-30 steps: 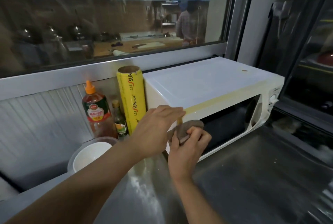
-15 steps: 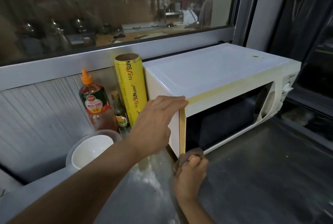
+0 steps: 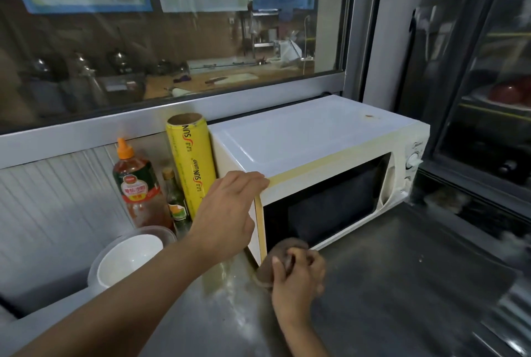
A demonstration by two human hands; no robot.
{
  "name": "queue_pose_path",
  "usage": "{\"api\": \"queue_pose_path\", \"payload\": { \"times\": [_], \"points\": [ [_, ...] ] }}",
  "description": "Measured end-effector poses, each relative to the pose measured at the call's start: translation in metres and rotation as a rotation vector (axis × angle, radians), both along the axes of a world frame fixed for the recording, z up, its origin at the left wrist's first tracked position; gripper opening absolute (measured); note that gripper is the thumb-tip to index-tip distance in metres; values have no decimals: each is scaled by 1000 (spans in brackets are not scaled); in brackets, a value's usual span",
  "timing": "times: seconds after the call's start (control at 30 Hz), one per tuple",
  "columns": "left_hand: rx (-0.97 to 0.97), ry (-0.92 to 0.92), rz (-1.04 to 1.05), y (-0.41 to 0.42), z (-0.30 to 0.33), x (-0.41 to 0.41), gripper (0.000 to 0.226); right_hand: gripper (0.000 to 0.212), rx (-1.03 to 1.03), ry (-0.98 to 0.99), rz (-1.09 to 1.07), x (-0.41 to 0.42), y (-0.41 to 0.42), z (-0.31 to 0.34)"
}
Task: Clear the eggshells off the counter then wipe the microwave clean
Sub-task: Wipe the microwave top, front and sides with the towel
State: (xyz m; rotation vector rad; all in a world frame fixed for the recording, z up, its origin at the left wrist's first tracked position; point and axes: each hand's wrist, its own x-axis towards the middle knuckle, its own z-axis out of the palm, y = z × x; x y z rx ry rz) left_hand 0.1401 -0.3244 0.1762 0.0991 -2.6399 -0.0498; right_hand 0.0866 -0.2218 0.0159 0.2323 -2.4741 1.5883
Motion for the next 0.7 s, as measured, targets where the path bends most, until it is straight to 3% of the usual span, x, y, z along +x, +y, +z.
{"api": "queue_pose_path", "payload": {
  "times": [0.1, 0.33, 0.57, 0.7],
  "points": [
    [-14, 21, 1, 5, 1, -5, 60, 28, -130, -170, 79, 15, -20, 4],
    [36, 48, 13, 3, 4, -20, 40, 39, -350, -52, 96, -12, -22, -5],
    [17, 70, 67, 12, 5, -40, 29, 30, -282, -11, 95, -116, 21, -10],
    [31, 88, 80, 15, 9, -52, 26, 28, -107, 86, -27, -168, 42, -12]
  ]
}}
